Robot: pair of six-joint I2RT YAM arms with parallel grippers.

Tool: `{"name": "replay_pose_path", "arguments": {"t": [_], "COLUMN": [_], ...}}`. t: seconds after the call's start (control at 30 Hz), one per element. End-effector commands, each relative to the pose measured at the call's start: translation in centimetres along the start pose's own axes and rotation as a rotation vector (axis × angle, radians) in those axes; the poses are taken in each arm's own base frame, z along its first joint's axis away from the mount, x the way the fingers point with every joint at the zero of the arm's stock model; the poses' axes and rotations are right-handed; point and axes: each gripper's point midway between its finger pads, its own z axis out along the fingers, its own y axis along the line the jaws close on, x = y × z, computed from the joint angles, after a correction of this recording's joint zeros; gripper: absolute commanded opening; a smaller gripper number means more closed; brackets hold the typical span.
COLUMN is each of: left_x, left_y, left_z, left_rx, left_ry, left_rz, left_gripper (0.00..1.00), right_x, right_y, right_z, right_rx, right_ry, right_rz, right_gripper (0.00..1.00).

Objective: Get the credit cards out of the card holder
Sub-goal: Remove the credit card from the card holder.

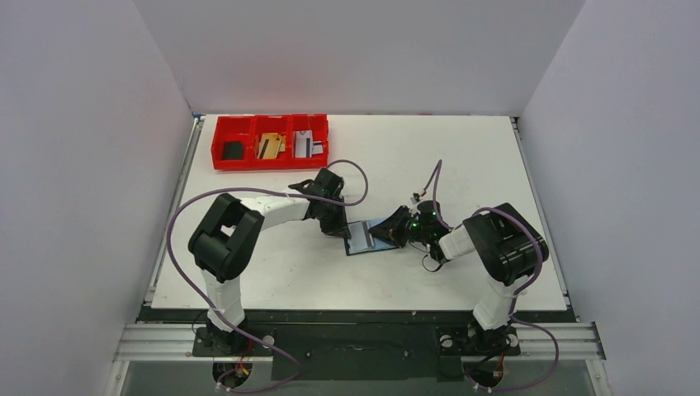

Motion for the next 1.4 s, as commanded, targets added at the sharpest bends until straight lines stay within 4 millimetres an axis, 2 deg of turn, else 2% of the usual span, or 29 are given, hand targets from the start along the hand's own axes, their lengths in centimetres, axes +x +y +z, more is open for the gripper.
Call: {"name": "replay_pose_path", "arguments": {"t": [0.0, 0.1, 0.2, 0.6, 0.8, 0.97, 1.2, 1.37], "left_x": [2.6, 2.6, 2.5, 2.6, 2.5, 2.6, 2.7, 2.8], "left_y": [6.7, 6.7, 6.6, 6.5, 6.5, 6.5, 6.7, 7.1], "left_z": [2.3, 2.3, 2.3, 2.4, 2.3, 2.4, 2.4, 2.4], "left_rx": [-0.23, -0.231, -0.228, -0.225, -0.223, -0.222, -0.232, -0.248], "left_ry": [0.052, 0.053, 0.051, 0.053, 0.052, 0.055, 0.056, 0.057], "left_rz": [-0.002, -0.003, -0.002, 0.0, 0.001, 0.0, 0.0, -0.003], "left_gripper": [0.0, 0.0, 0.0, 0.0, 0.0, 0.0, 0.0, 0.0], "right_x": [-1.1, -0.8, -0.6, -0.2, 0.3, 0.2, 0.0, -0.7], "right_y": [1.5, 1.6, 1.5, 0.9, -0.4, -0.1, 0.4, 0.2], "right_z": [-0.2, -0.2, -0.1, 0.4, 0.8, 0.6, 0.4, -0.2], "right_rx": [-0.054, -0.064, -0.067, -0.05, 0.038, 0.032, 0.006, 0.026], "right_ry": [-0.04, -0.026, -0.016, -0.006, 0.01, 0.004, -0.004, -0.028], "right_rz": [-0.045, -0.042, -0.037, -0.039, -0.087, -0.088, -0.078, -0.092], "right_gripper": [0.15, 0.2, 0.2, 0.14, 0.14, 0.13, 0.01, 0.0]}}
